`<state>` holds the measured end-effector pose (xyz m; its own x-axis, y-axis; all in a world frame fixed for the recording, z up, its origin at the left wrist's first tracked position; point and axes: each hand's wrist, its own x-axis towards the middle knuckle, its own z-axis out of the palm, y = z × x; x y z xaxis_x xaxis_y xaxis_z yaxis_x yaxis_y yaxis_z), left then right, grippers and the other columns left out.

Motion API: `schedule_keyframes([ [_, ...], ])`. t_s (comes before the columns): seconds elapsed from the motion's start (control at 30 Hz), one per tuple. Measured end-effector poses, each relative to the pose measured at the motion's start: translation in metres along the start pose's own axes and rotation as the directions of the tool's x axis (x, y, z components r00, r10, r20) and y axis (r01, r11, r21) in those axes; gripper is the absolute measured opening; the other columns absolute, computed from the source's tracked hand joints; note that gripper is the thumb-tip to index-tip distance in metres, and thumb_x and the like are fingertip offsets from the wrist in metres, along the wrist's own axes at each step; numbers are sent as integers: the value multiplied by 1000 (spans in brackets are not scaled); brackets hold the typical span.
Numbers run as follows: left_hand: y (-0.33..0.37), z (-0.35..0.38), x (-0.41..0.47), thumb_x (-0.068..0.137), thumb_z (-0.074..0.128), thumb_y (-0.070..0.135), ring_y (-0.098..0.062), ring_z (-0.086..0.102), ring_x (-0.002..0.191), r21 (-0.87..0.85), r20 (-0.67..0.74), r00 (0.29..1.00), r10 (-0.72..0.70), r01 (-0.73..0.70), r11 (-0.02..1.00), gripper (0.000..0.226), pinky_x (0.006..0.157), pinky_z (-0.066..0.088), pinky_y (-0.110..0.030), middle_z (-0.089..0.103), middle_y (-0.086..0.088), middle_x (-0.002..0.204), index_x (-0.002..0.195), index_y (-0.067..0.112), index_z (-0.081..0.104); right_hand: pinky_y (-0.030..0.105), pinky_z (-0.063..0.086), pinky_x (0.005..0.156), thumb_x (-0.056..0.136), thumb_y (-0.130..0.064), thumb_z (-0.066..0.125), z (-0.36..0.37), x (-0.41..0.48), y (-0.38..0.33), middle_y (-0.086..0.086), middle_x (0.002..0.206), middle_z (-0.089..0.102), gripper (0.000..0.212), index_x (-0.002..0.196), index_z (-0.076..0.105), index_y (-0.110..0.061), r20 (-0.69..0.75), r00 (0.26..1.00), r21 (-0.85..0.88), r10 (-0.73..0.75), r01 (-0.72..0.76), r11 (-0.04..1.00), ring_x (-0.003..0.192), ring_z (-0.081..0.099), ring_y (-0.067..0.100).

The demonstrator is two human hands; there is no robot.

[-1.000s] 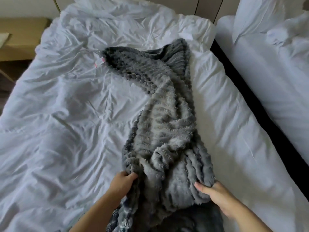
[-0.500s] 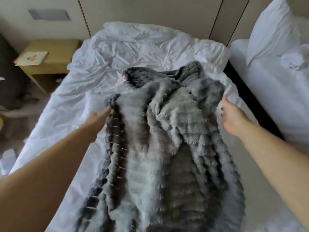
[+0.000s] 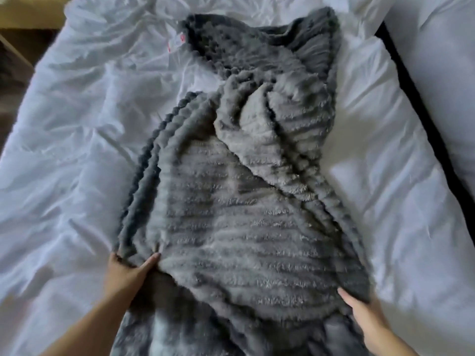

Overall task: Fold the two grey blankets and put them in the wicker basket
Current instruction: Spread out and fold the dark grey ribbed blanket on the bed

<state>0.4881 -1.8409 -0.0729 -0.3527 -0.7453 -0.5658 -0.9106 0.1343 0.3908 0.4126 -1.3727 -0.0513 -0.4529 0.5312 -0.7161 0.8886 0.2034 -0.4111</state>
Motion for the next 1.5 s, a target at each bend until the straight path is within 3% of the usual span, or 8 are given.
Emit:
schedule_keyframes([
  [0.1,-9,-10,-24,46,77,66,-24,58,68,122,322,940,-111,75,990,67,62,43,-28,64,-9,74,76,8,64,44,48,97,75,-12,76,8,-29,20,15,107,71,43,115,65,1,352,926,-51,137,-127,991,103,66,31],
  [0.23,-14,-8,-58,70,77,40,-19,64,92,499,606,795,-32,-349,793,42,74,48,-21,68,-1,97,103,15,68,29,55,59,74,-10,77,4,-67,-18,12,83,75,29,101,66,-5,513,856,-208,56,60,976,74,73,26],
  [0.4,41,-35,-72,74,67,20,-21,56,88,148,439,852,283,-380,913,21,77,40,-25,62,-4,92,94,14,69,23,46,49,79,-11,72,-29,-101,-128,-7,55,69,11,76,62,-9,384,861,-6,-334,365,931,54,66,4],
  [0.5,84,-61,-61,80,64,14,-22,57,72,-203,148,921,359,-327,923,12,66,43,-29,60,-8,70,68,15,63,29,55,60,87,-17,65,-37,-97,-177,7,84,73,15,95,68,-5,326,867,258,-378,303,917,66,70,19],
  [0.63,136,-87,-32,83,70,36,-20,56,66,-533,73,940,333,-245,810,37,49,48,-18,60,-3,75,107,9,64,26,57,58,90,-45,59,-32,-85,-234,-4,93,73,29,98,66,-19,254,827,489,-501,337,804,75,72,9],
  [0.9,41,-41,-35,81,72,39,-31,55,98,-96,312,945,-95,131,987,82,79,49,-33,53,-15,123,142,1,33,37,42,87,81,-36,74,-9,5,-103,18,121,58,62,126,53,0,96,951,-333,-293,308,891,107,55,33],
  [1.17,-22,16,-44,81,74,26,-21,57,65,-262,247,966,-73,139,955,30,53,48,-24,64,-10,77,101,6,64,51,41,96,73,-32,79,-24,53,-38,30,134,41,77,136,43,-7,-327,870,-473,-370,189,861,118,43,49],
  [1.5,-15,22,-73,87,62,17,-33,57,70,-551,476,870,-129,409,727,18,51,52,-39,57,-20,91,96,10,48,49,54,87,76,-14,76,-33,34,-37,23,98,69,38,108,64,4,148,966,-161,-212,235,959,86,68,36],
])
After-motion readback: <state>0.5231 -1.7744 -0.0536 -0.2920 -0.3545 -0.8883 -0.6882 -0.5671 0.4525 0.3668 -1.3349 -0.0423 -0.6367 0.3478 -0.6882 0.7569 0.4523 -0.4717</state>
